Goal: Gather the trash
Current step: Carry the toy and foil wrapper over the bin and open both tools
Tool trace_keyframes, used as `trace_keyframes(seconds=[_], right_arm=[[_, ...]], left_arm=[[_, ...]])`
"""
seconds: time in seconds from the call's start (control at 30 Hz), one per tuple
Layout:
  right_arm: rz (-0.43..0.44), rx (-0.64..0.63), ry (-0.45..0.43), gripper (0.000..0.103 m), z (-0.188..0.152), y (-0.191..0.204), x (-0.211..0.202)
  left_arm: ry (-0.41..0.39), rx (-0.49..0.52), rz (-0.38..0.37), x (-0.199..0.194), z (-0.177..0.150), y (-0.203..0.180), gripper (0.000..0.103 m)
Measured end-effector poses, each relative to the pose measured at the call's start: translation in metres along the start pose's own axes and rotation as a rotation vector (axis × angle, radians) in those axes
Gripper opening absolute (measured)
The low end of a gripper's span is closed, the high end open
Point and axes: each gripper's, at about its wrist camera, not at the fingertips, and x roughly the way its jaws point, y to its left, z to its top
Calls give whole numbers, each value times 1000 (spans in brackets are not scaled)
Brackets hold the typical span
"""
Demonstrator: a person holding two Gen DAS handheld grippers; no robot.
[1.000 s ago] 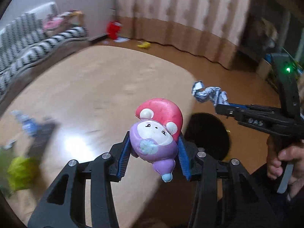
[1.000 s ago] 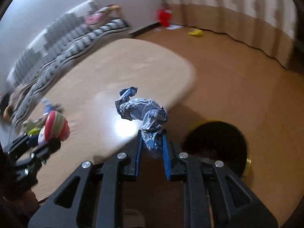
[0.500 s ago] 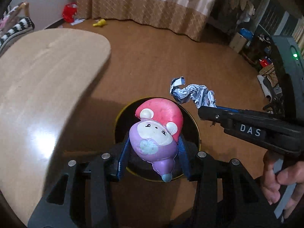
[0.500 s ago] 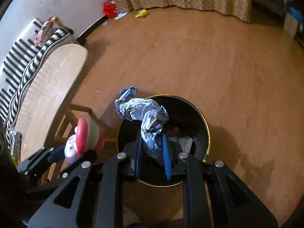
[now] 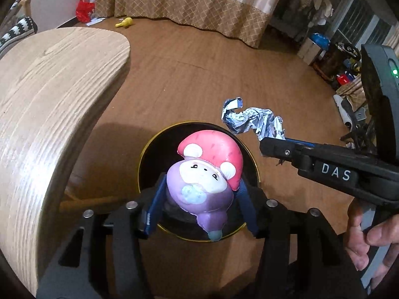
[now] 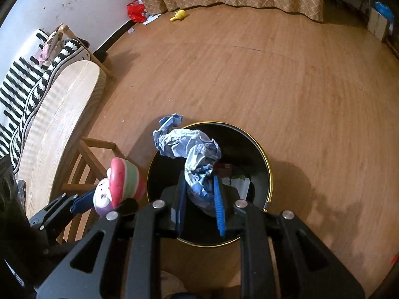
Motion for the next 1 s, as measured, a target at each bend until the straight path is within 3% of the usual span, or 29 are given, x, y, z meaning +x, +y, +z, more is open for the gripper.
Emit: trace_keyframes(seconds=[0.07, 0.13, 0.17, 0.37, 0.57, 0.67, 0.77, 0.9, 1.0], right_arm=[[-8, 1, -5, 26, 0, -1, 0], [-6, 5, -13, 57, 0, -2, -2], [-7, 4, -27, 61, 0, -1, -4], [-3, 6, -36, 62, -1, 0, -5], [62, -31, -96, 64, -3, 20, -19], [65, -77, -139, 67, -4, 42, -26], [113, -107, -172, 67, -6, 70, -35], [197, -223, -153, 67, -17, 137, -35], [286, -336, -102, 67, -36, 203, -32]], left_arm=[[-2, -1, 12, 0, -1, -3, 64], [-4, 1, 21, 0, -1, -5, 67], [-4, 1, 25, -1, -2, -5, 73], [-30, -6, 32, -16, -1, 0, 89], [-68, -15, 71, -66, -3, 2, 93], [-123, 33, 174, -107, -10, 7, 94], [-149, 34, 271, -144, -25, 29, 95], [-191, -126, 333, -208, -62, 92, 95], [-268, -235, 425, -263, -100, 140, 95]])
